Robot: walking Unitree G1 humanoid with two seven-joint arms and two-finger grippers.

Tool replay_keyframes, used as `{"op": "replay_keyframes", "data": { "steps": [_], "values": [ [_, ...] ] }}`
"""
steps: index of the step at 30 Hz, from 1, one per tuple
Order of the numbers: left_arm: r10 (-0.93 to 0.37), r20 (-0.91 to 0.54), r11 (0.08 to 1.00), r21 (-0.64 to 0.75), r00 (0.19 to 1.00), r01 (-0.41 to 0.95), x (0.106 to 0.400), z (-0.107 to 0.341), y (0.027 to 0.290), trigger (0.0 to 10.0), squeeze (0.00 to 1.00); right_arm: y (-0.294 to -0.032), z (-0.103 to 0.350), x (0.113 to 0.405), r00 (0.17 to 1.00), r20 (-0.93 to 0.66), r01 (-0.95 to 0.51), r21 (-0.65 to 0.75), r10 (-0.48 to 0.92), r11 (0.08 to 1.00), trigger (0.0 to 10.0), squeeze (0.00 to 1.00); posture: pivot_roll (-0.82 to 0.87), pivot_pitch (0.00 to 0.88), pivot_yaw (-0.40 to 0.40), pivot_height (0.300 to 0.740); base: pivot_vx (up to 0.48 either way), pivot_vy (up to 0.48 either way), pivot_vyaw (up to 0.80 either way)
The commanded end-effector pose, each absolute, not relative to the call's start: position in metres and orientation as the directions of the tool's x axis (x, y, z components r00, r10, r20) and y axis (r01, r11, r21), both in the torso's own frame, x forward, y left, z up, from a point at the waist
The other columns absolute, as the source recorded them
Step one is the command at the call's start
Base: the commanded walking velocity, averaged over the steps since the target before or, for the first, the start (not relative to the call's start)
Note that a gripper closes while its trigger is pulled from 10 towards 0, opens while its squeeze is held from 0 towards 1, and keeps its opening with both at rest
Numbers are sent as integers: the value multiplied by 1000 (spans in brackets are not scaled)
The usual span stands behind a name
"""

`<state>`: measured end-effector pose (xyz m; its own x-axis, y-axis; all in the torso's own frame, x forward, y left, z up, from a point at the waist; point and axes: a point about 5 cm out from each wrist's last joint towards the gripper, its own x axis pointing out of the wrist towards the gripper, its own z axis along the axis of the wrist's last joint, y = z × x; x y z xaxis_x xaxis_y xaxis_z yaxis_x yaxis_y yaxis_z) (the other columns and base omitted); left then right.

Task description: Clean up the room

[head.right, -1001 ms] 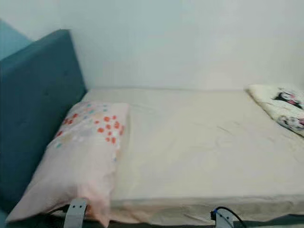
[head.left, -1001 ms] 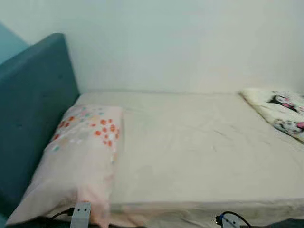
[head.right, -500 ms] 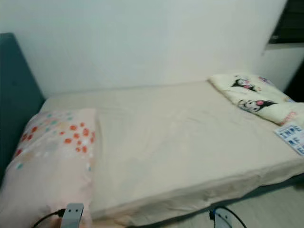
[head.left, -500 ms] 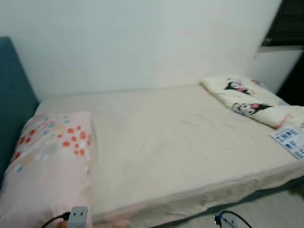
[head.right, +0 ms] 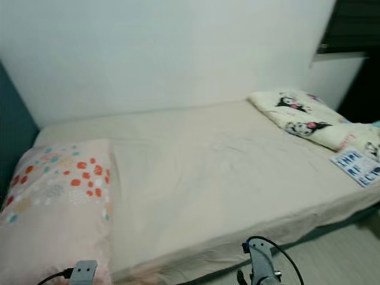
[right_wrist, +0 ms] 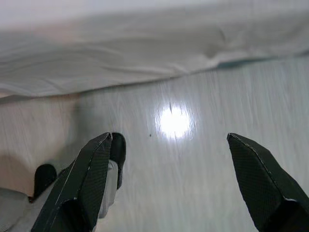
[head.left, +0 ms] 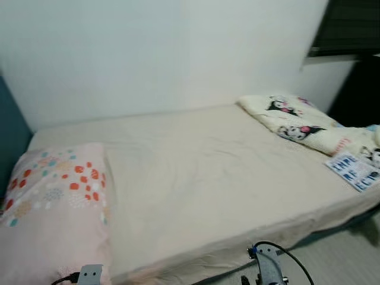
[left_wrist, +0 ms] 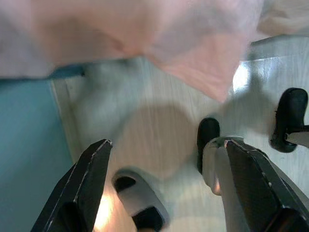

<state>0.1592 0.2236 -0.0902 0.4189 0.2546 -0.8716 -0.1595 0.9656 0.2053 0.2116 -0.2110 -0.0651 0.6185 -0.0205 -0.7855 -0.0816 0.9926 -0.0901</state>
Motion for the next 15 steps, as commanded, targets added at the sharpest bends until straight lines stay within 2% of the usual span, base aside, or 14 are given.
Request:
{"op": "replay_keyframes", "data": {
  "steps": [1,15],
  "values": [
    [254,-884,965,206,393,-160,153,-93,223,10000,0,-215,-59,220,651,-759,-95,-109,-21,989,10000,0,-30,0,-45,740,0,-472,0],
    [250,-892,967,206,377,-153,154,-93,222,10000,0,-219,-50,231,686,-727,-103,-122,-19,987,10000,0,-36,0,-38,740,0,-474,0]
  ]
}}
